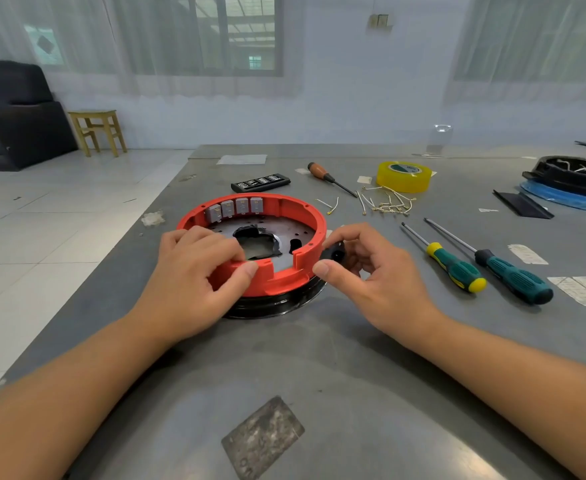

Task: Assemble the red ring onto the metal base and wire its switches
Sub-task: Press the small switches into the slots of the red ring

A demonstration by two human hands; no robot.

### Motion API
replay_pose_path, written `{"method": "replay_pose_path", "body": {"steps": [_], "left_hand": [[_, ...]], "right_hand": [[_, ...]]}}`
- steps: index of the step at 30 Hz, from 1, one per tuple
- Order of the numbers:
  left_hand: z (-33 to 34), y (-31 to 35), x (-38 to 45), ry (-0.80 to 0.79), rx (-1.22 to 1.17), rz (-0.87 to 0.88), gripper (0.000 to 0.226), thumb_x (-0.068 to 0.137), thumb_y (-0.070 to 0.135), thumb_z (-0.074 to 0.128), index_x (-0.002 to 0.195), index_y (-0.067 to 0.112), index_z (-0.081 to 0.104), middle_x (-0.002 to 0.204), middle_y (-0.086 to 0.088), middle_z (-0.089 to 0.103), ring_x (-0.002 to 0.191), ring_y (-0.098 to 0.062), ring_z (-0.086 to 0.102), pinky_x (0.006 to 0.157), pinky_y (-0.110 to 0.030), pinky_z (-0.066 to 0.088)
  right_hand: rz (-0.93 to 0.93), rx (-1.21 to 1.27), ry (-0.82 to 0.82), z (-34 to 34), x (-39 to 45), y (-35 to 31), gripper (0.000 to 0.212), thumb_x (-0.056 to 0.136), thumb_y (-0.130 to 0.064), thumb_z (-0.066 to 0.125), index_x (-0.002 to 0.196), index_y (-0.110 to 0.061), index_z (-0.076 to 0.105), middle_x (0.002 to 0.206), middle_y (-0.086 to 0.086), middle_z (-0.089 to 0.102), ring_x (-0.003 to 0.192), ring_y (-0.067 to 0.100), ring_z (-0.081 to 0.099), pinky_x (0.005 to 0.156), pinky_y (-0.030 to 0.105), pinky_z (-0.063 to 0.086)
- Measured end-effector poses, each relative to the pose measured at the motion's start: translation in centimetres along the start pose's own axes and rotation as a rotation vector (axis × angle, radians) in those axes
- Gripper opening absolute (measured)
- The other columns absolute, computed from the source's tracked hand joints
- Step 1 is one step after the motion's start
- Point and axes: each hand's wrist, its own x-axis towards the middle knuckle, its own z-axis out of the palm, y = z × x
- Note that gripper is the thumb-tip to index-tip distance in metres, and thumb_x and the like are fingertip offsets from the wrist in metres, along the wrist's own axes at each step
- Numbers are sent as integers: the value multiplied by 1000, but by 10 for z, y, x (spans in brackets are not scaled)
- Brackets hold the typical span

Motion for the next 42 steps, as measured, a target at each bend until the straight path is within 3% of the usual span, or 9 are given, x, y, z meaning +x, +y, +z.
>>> {"method": "replay_pose_path", "body": {"steps": [5, 8, 13, 18, 23, 27, 31, 36, 42], "left_hand": [[9, 30, -4, 132, 70, 211, 41, 91, 54, 66, 118, 23, 70, 114, 9, 69, 115, -21, 59, 102, -42, 33], [17, 51, -8, 131, -30, 218, 44, 90, 54, 69, 123, 26, 65, 118, 13, 67, 118, -13, 57, 107, -32, 31], [19, 54, -7, 153, -95, 153, 28, 94, 48, 66, 110, 25, 73, 106, 15, 70, 107, -11, 63, 103, -31, 33], [18, 43, -6, 199, -133, 89, 25, 93, 48, 66, 98, 26, 75, 97, 22, 64, 103, -3, 58, 102, -25, 31], [19, 39, -4, 225, -127, 76, 24, 94, 49, 64, 95, 28, 77, 98, 36, 50, 110, 22, 42, 96, -26, 33], [19, 40, -5, 230, -142, 65, 23, 95, 47, 62, 97, 31, 78, 98, 40, 49, 111, 25, 40, 94, -30, 36], [19, 42, -7, 198, -194, 62, 30, 92, 49, 64, 109, 29, 77, 101, 35, 55, 112, 21, 43, 98, -28, 36], [17, 43, -7, 167, -168, 97, 34, 89, 49, 68, 112, 24, 77, 100, 14, 69, 109, -6, 56, 99, -37, 39], [20, 33, -5, 187, -43, 217, 29, 93, 46, 71, 111, 25, 77, 103, 12, 73, 109, -19, 61, 94, -43, 43]], "right_hand": [[138, 229, 89, 14, -1, -5, 36, 70, -59, 84, 89, -37, 62, 95, -3, 76, 86, 26, 72, 82, 54, 58], [172, 299, 80, 21, -1, -8, 37, 67, -60, 85, 80, -34, 62, 89, 6, 77, 80, 24, 73, 73, 43, 59], [209, 308, 31, 24, -4, -12, 35, 81, -50, 71, 82, -17, 61, 69, 6, 72, 57, 12, 63, 55, 21, 49], [232, 384, -5, 19, -4, -11, 38, 100, -42, 47, 94, -12, 68, 76, 1, 68, 61, 17, 60, 57, 28, 48], [193, 344, -70, 17, -5, -8, 14, 104, -18, 57, 108, -11, 69, 75, 0, 66, 64, 17, 61, 62, 29, 48], [179, 377, -120, 18, -8, -7, 16, 97, -15, 67, 112, -8, 67, 77, 0, 72, 65, 12, 63, 65, 19, 49], [218, 465, -83, 19, -5, -8, 29, 92, -26, 64, 108, -3, 66, 79, 10, 73, 63, 17, 60, 60, 27, 49], [222, 479, -129, 18, -6, -5, 27, 94, -29, 61, 107, -5, 65, 80, 9, 73, 63, 18, 61, 61, 29, 50], [107, 118, -41, 17, -8, -5, 14, 94, -33, 67, 104, -26, 73, 93, -6, 75, 83, 13, 71, 76, 36, 58]]}}
